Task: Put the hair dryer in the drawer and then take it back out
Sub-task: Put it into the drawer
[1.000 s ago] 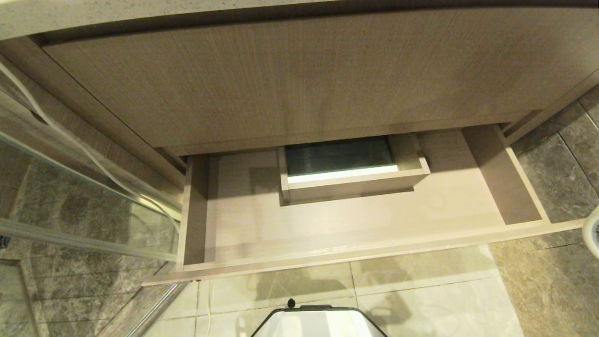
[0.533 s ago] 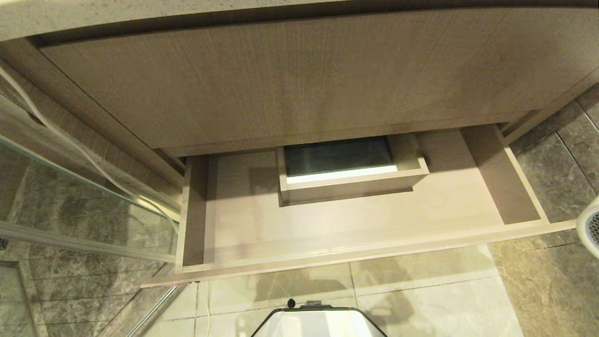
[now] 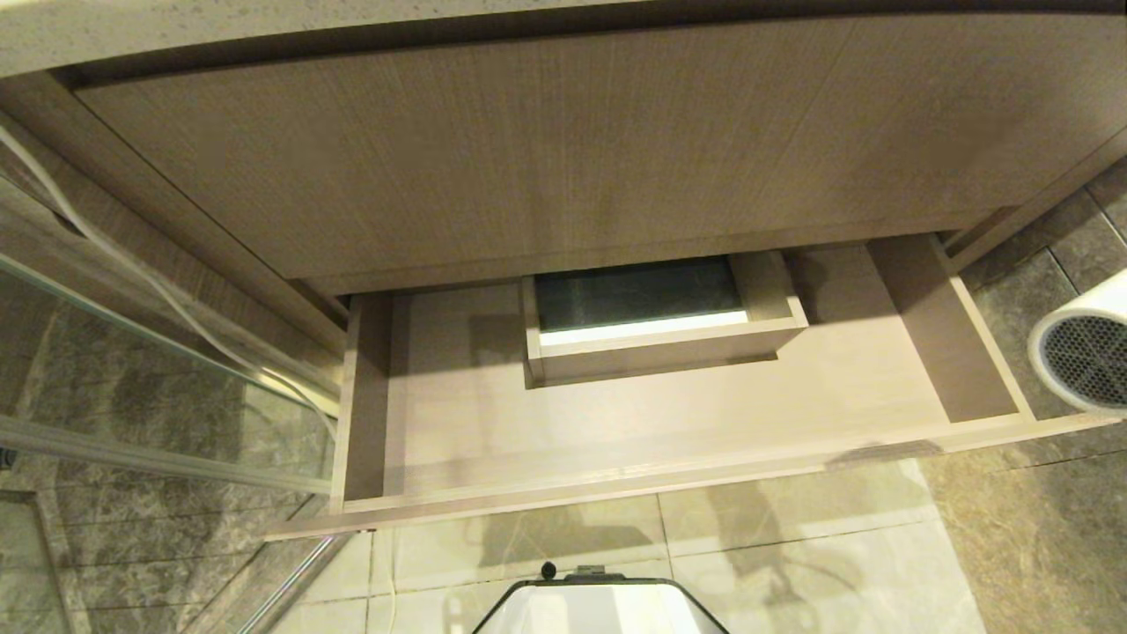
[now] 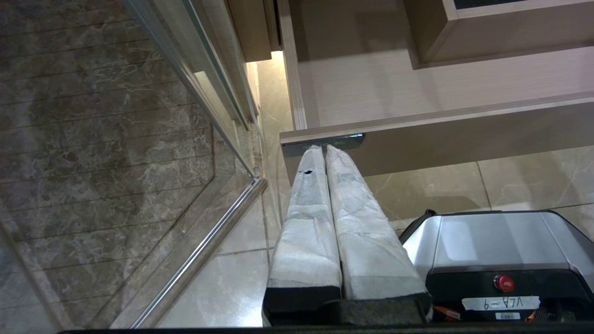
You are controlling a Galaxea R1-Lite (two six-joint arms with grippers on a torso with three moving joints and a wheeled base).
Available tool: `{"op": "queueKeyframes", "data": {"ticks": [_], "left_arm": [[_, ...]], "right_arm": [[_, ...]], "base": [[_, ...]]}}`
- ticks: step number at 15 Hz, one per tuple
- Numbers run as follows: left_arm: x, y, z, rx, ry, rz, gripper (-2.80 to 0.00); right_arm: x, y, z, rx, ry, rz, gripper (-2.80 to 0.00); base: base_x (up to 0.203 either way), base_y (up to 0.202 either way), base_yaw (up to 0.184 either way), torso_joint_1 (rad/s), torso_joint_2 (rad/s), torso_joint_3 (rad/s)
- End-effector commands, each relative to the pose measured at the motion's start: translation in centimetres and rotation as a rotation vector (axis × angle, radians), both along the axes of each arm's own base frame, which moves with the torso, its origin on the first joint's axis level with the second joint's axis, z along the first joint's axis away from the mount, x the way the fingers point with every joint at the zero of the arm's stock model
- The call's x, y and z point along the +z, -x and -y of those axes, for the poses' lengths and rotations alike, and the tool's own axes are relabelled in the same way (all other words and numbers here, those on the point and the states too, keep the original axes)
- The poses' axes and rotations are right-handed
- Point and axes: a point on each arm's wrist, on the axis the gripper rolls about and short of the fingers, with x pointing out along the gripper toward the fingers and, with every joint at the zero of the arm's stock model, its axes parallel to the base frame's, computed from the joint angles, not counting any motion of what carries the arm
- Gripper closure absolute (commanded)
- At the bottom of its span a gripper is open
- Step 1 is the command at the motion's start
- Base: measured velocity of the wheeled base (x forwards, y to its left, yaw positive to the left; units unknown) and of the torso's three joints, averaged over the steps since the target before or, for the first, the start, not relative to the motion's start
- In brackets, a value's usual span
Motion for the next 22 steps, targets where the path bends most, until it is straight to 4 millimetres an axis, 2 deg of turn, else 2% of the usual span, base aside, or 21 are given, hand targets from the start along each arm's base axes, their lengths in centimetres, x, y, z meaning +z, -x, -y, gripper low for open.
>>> {"op": "queueKeyframes", "data": {"ticks": [1,5,8,10,15,20,22], "left_arm": [[0.0,0.0,0.0,0.0,0.0,0.001,0.0],[0.0,0.0,0.0,0.0,0.0,0.002,0.0],[0.0,0.0,0.0,0.0,0.0,0.0,0.0],[0.0,0.0,0.0,0.0,0.0,0.002,0.0],[0.0,0.0,0.0,0.0,0.0,0.002,0.0],[0.0,0.0,0.0,0.0,0.0,0.0,0.0],[0.0,0.0,0.0,0.0,0.0,0.002,0.0]], "right_arm": [[-0.9,-4.8,2.1,-0.008,-0.036,-0.112,0.0],[-2.8,-11.0,4.6,-0.033,-0.03,-0.221,0.0],[-4.8,-14.9,5.9,-0.172,0.174,-0.305,0.0],[-5.8,-17.3,5.9,-0.176,0.222,-0.29,0.0],[-8.9,-22.4,4.7,-0.169,0.161,-0.335,0.0],[-11.5,-28.1,5.0,-0.166,0.182,-0.173,0.0],[-12.3,-29.6,5.3,-0.17,0.189,-0.122,0.0]], "base": [[0.0,0.0,0.0,0.0,0.0,0.0],[0.0,0.0,0.0,0.0,0.0,0.0],[0.0,0.0,0.0,0.0,0.0,0.0],[0.0,0.0,0.0,0.0,0.0,0.0],[0.0,0.0,0.0,0.0,0.0,0.0],[0.0,0.0,0.0,0.0,0.0,0.0],[0.0,0.0,0.0,0.0,0.0,0.0]]}}
